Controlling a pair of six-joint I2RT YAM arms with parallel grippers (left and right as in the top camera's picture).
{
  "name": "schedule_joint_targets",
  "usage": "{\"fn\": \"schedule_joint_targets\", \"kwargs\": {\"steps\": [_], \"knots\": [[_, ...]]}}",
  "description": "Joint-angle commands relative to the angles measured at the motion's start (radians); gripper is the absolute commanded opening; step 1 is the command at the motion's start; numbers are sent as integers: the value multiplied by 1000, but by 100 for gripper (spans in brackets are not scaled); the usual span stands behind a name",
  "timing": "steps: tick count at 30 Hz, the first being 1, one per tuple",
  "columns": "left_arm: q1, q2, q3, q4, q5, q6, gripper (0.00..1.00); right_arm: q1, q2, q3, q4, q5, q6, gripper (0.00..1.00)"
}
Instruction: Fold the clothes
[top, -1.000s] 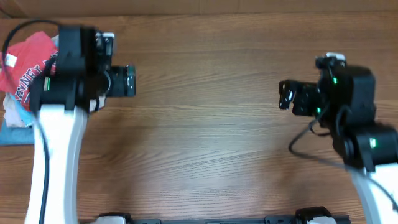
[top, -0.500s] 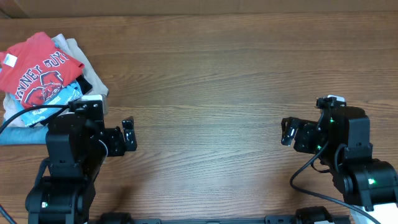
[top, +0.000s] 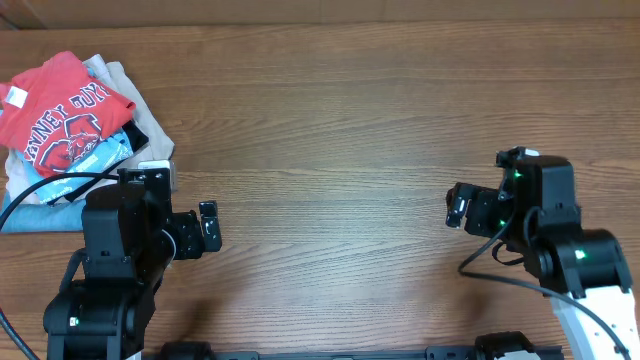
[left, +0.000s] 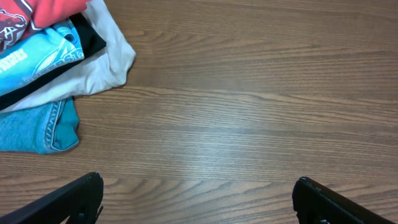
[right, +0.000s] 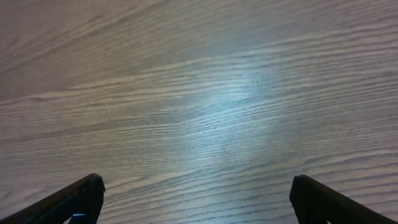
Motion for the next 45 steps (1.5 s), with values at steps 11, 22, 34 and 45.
{"fn": "schedule_joint_targets", "kwargs": {"steps": [11, 22, 34, 45], "knots": [[6, 3, -7, 1, -7, -11, 100, -2, -325, -238, 338, 40, -64, 100], [6, 3, -7, 1, -7, -11, 100, -2, -839, -546, 425, 43, -64, 100], [6, 3, -7, 1, -7, -11, 100, -3, -981, -751, 745, 43, -162, 100], [6, 3, -7, 1, -7, -11, 100, -3, -981, -983, 1069, 31, -156, 100]]}}
